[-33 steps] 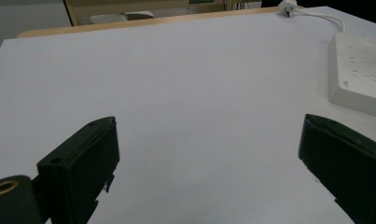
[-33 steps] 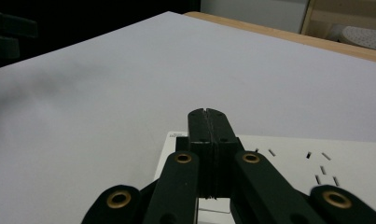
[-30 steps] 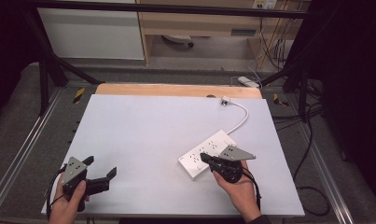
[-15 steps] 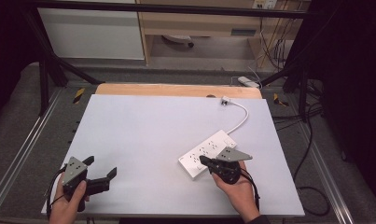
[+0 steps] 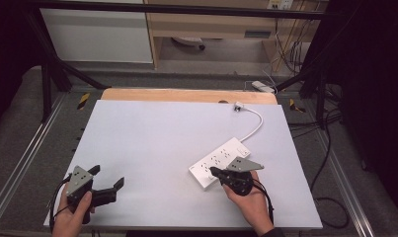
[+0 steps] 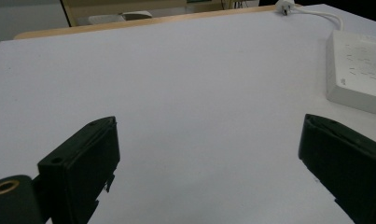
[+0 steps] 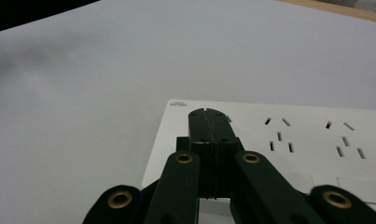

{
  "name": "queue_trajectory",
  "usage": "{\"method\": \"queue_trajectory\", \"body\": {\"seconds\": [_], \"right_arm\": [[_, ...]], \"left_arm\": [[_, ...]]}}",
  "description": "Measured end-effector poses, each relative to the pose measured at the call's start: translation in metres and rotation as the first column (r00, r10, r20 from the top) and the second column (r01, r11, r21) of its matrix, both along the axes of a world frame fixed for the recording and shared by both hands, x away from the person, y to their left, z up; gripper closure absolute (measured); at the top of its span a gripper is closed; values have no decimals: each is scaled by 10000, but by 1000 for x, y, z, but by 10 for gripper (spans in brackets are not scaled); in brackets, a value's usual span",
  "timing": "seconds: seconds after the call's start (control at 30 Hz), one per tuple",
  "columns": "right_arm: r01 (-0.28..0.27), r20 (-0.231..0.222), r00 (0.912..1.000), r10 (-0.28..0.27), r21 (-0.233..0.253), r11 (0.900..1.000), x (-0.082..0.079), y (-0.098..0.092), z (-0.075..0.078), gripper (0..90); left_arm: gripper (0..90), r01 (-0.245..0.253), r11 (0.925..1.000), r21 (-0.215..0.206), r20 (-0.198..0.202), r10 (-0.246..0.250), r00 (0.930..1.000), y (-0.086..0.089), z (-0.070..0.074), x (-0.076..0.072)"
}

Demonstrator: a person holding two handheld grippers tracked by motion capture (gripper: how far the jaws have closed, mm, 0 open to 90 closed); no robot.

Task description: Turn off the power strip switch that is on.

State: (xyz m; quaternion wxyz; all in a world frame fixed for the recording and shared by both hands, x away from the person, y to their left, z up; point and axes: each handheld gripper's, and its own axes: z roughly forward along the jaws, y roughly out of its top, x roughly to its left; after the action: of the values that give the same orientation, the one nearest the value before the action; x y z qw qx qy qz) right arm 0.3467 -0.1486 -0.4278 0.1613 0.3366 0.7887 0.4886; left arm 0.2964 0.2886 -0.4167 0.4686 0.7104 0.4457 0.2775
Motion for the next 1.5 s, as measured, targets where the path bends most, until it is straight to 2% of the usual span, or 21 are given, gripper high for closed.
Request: {"method": "queue_trajectory", "body": {"seconds": [0.57,0.9,1.5], "right_arm": [[-95,-462,9989,75,-430,9990,-1,8,-12,900],[-54,-510,9987,22,-631,9980,1,9,-17,900],[2,-470,9989,-28,-559,9984,1,8,-19,900]], "left_arm": [[51,77,10000,13,-69,-77,9999,-1,-1,0],[50,5,10000,0,-3,-5,10000,0,0,0],[51,76,10000,25,-35,-76,10000,0,0,0]]}}
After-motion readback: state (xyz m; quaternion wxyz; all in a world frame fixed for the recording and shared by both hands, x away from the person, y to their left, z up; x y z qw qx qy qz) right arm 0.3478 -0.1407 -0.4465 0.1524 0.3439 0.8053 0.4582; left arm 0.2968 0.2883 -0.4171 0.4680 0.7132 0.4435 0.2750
